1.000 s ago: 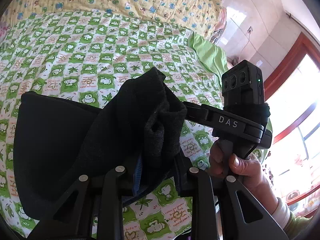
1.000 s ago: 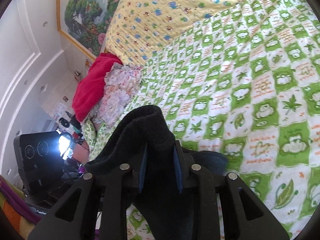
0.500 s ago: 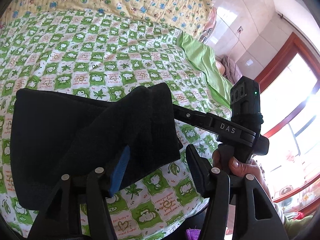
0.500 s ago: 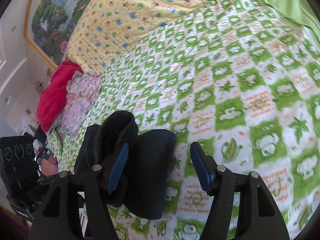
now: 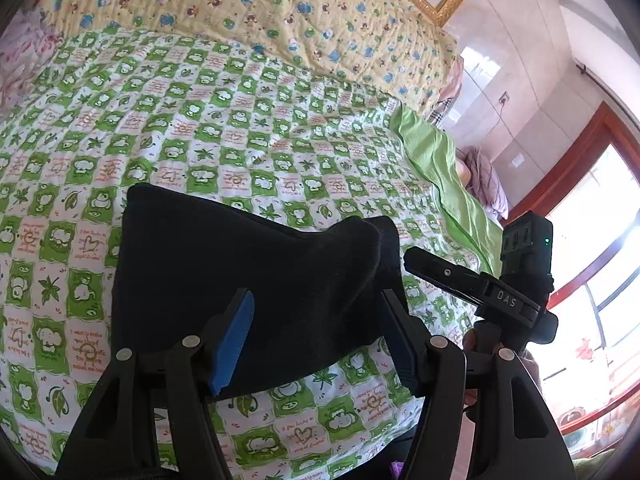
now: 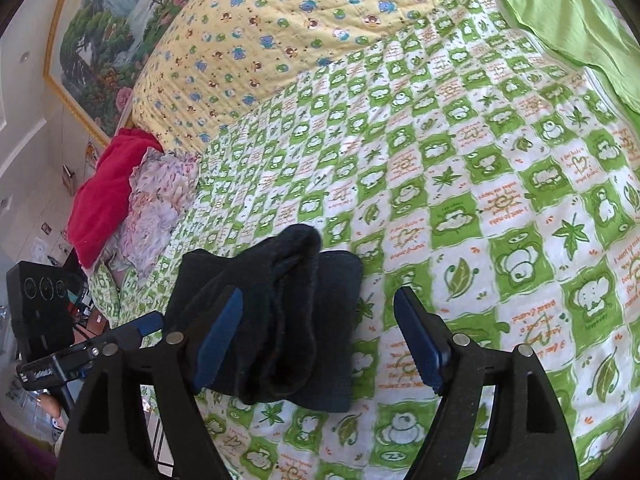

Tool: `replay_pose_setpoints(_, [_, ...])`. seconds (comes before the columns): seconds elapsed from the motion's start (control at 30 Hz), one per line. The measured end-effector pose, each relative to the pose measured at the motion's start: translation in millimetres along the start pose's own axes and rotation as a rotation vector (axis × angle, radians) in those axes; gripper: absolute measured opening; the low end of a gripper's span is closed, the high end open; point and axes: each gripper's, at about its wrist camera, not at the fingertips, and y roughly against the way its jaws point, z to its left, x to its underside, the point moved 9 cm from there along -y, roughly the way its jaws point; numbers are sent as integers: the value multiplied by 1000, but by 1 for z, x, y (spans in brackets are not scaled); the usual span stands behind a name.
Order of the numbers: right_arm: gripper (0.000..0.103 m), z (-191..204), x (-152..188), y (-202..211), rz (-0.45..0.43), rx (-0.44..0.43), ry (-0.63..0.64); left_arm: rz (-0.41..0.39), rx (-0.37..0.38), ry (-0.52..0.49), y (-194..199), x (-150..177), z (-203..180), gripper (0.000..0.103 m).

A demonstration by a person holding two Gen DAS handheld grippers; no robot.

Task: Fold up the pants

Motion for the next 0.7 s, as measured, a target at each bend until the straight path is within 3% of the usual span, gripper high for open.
replay_pose_setpoints(0.37, [87,26,3,0,5,22,57,-33,-46,66,11,-6,33,69])
replay_pose_setpoints(0.7, [88,26,21,-9,53,33,12,-39,-77,116,11,-7,58,71])
